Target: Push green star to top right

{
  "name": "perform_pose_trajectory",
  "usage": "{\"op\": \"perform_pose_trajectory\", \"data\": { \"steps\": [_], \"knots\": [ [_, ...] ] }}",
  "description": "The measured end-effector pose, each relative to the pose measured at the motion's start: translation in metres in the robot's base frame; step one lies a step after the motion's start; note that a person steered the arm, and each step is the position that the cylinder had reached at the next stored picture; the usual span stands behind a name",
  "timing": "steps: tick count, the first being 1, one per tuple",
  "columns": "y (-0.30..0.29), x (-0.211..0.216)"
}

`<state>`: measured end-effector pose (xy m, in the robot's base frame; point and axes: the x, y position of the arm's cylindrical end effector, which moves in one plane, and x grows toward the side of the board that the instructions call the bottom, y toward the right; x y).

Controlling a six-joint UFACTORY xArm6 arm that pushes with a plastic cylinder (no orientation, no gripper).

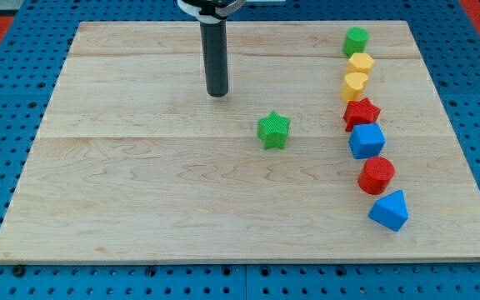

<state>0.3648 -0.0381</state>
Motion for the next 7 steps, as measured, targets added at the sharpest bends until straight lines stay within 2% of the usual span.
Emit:
{"op": "perform_pose_trajectory", "data": {
  "steps": [1, 2, 3, 4, 5, 6, 7],
  "knots": [
    [0.023, 0.049],
    [0.024, 0.117],
    [0.059, 0.123],
    [0.065, 0.065],
    [0.062, 0.026],
    [0.067, 0.018],
    [0.092, 0.048]
  ]
}}
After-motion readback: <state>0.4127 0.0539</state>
